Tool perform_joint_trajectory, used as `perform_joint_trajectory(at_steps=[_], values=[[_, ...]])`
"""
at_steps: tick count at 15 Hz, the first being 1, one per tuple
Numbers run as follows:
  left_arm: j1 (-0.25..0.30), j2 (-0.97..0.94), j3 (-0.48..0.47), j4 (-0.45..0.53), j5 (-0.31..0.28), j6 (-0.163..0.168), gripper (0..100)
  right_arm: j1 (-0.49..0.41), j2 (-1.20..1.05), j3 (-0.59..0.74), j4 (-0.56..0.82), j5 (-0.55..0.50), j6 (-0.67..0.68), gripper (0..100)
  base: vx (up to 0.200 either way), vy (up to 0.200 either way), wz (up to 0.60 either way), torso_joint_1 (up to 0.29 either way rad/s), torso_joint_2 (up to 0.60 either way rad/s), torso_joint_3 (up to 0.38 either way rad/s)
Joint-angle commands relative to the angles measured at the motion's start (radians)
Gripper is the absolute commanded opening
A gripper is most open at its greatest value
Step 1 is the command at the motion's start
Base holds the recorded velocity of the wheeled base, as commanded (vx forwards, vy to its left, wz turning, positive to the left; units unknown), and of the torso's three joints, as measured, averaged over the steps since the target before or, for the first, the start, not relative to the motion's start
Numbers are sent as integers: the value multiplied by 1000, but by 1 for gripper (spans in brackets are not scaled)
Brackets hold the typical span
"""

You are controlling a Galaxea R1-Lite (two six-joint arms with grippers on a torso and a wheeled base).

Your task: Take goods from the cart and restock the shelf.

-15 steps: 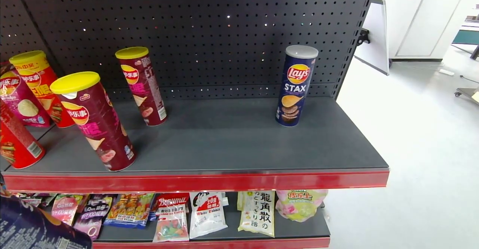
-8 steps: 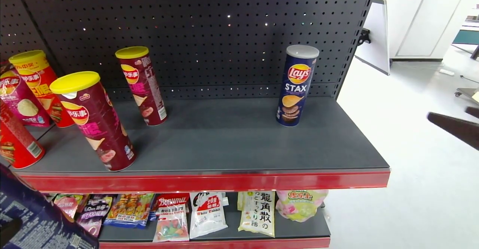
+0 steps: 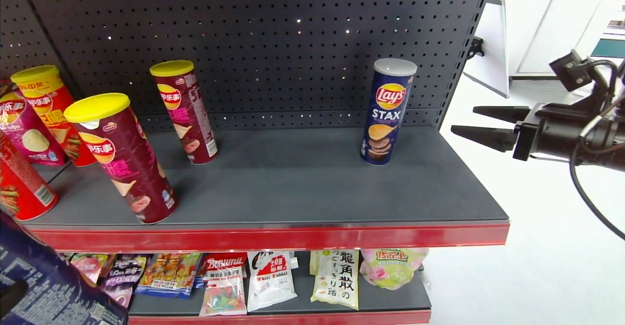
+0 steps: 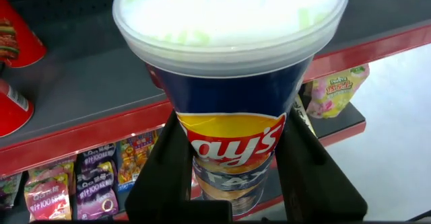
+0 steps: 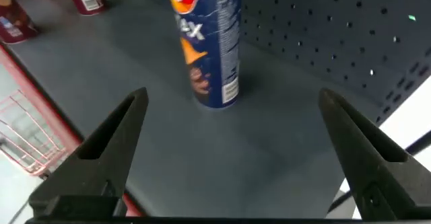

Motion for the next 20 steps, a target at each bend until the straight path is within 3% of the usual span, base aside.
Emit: perform_joint_trajectory(at_steps=[1, 5, 20], values=[[0, -3, -1, 27, -2, 2, 0, -4, 183, -112, -25, 60, -15, 100, 0, 0, 0, 0, 0, 0], [0, -3, -2, 33, 2, 5, 0, 8, 267, -226, -24, 86, -12, 100, 0, 0, 0, 0, 0, 0], [0, -26, 4, 36, 4, 11, 0, 171, 356, -348, -24, 58, -7, 100, 0, 0, 0, 0, 0, 0]])
